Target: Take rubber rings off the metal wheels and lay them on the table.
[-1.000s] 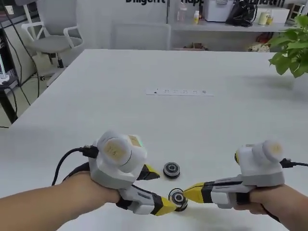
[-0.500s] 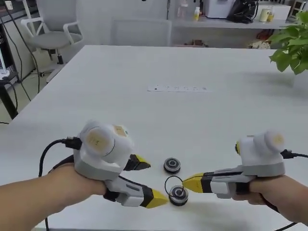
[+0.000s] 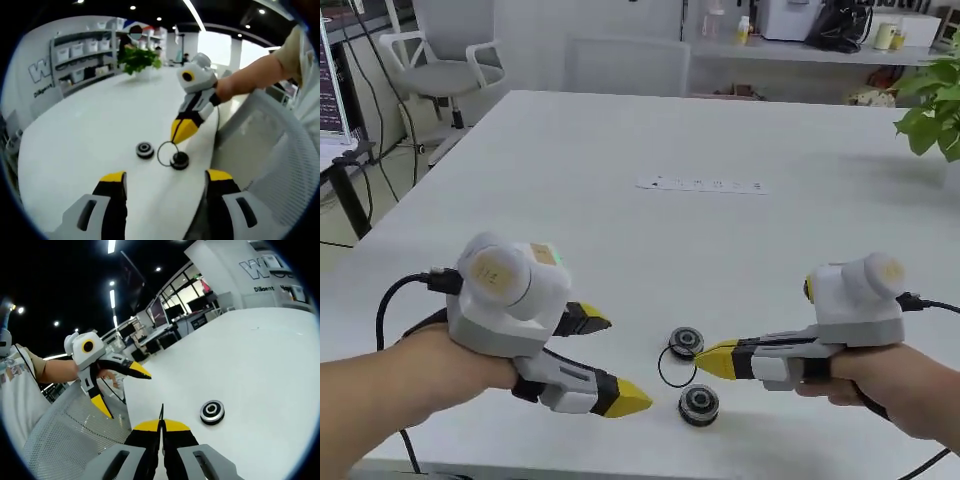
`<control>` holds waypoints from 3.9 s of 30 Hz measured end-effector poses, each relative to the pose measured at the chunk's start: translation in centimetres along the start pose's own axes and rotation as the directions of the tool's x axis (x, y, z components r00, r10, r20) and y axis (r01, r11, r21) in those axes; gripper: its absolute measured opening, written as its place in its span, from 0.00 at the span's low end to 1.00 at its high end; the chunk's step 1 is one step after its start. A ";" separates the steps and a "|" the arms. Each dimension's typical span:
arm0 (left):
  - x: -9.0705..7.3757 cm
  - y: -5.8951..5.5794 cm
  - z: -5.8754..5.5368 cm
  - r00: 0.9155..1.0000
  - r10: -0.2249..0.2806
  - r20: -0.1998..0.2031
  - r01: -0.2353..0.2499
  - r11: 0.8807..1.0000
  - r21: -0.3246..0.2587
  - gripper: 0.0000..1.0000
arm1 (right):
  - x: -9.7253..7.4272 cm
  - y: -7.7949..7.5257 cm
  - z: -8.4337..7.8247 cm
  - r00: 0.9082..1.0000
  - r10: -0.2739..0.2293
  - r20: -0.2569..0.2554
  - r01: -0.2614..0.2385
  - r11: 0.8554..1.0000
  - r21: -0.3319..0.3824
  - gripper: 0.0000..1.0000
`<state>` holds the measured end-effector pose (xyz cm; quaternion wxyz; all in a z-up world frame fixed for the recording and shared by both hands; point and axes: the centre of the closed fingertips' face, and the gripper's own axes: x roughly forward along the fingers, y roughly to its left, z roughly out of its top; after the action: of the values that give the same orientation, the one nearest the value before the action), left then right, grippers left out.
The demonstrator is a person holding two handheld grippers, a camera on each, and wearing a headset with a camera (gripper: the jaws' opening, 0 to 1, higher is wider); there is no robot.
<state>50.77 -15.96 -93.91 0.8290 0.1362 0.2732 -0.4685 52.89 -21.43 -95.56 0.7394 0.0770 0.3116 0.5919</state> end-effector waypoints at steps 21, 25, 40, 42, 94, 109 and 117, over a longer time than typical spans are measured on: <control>-1.4 1.8 -1.5 0.999 0.049 0.006 -0.049 0.997 -0.057 0.73 | 4.8 -0.5 -0.3 0.996 0.020 -0.088 -0.022 0.999 -0.023 0.00; -1.4 1.9 -1.8 0.999 0.048 0.006 -0.047 0.997 -0.066 0.74 | 5.3 -0.7 -1.0 0.993 0.011 -0.119 -0.014 1.000 -0.023 0.00; -1.3 1.7 -2.0 0.999 0.045 0.002 -0.045 0.997 -0.070 0.75 | 6.0 -2.0 -2.0 0.984 -0.051 -0.169 0.043 0.998 -0.053 0.00; -1.3 1.6 -2.0 0.999 0.046 0.001 -0.046 0.996 -0.071 0.75 | 6.1 -1.9 -2.2 0.983 -0.056 -0.176 0.046 0.997 -0.058 0.00; 3.1 0.1 0.8 0.997 -0.073 -0.027 0.073 0.997 0.001 0.71 | -1.7 -1.2 0.3 0.996 -0.087 -0.024 0.083 0.987 -0.138 0.30; 5.4 -1.0 0.6 0.991 -0.122 -0.047 0.122 0.992 0.010 0.64 | -1.9 -2.1 -3.4 0.992 -0.084 -0.091 0.066 0.980 -0.187 0.32; 6.6 -1.7 0.3 0.986 -0.151 -0.063 0.153 0.988 0.015 0.58 | -1.7 -2.2 -4.6 0.990 -0.069 -0.124 0.039 0.973 -0.226 0.32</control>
<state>52.10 -21.63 -97.45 0.7807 0.1376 0.3036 -0.5286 52.05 -24.81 -99.63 0.7371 -0.0544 0.2931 0.6065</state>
